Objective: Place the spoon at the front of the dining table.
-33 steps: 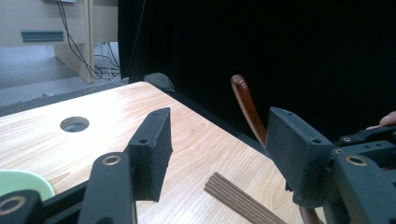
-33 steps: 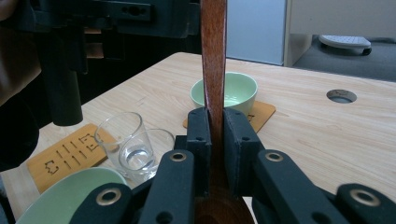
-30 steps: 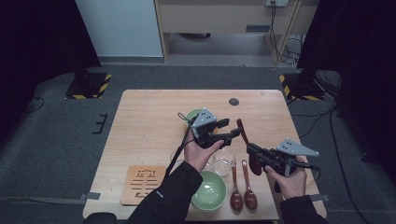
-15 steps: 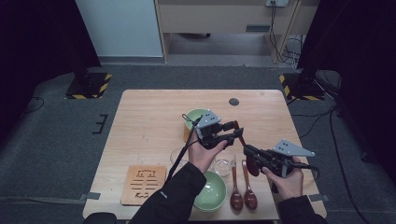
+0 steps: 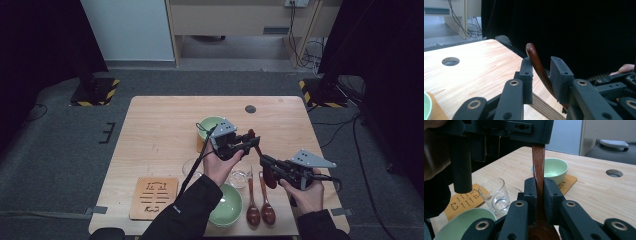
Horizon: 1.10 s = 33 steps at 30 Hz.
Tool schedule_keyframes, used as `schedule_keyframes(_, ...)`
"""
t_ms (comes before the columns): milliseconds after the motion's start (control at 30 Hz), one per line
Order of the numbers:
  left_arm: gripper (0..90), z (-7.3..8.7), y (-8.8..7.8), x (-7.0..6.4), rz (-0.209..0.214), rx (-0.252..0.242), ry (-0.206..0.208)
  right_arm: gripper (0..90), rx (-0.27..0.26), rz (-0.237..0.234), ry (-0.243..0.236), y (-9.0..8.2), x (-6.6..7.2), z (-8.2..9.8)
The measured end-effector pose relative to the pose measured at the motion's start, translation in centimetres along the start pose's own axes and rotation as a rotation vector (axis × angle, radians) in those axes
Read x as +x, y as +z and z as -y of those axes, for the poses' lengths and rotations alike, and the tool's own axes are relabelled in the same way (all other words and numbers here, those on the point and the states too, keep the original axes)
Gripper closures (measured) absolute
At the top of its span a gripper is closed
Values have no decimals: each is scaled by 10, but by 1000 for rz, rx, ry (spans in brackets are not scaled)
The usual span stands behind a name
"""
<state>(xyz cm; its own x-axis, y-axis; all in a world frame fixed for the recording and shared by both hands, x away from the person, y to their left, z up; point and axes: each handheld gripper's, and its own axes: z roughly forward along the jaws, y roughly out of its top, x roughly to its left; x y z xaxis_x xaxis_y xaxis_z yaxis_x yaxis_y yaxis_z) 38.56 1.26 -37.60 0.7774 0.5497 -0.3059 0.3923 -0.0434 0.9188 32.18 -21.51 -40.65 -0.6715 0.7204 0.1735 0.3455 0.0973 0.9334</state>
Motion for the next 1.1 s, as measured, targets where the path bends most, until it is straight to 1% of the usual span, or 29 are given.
schedule_keyframes(133, 742, -1, -1, -1, 5, 0, -22, 815, -4, -3, -1, 0, 0, 0)
schedule_keyframes(233, 768, -2, -2, -2, 21, -4, -37, 815, -2, -4, -4, 1, 1, 1)
schedule_keyframes(300, 792, -3, -2, -4, 35, -8, -36, 814, -2, -5, -4, 2, 1, 1)
schedule_keyframes(433, 834, -6, -1, -11, 59, -14, -16, 813, -2, -9, -12, 4, 2, 1)
schedule_keyframes(567, 837, -9, -1, -17, 57, -17, 21, 813, -17, -16, -8, 2, 1, 0)
schedule_keyframes(600, 837, -10, -1, -18, 57, -19, 26, 813, -21, -18, -14, 1, 1, -1)
schedule_keyframes(800, 836, -13, -2, -17, 59, -25, 29, 803, -39, -24, -5, -1, 0, -2)
schedule_keyframes(833, 836, -14, -2, -17, 55, -26, 33, 801, -44, -22, -2, -1, 0, -2)
schedule_keyframes(900, 837, -14, -3, -16, 25, -24, 68, 804, -57, -19, 2, -2, -1, -3)
schedule_keyframes(967, 837, -15, -5, -14, 26, -29, 57, 797, -70, -15, 10, -4, -2, -5)
schedule_keyframes(1100, 836, -19, -11, -10, 12, -43, 59, 774, -78, 14, 7, -8, -6, -7)
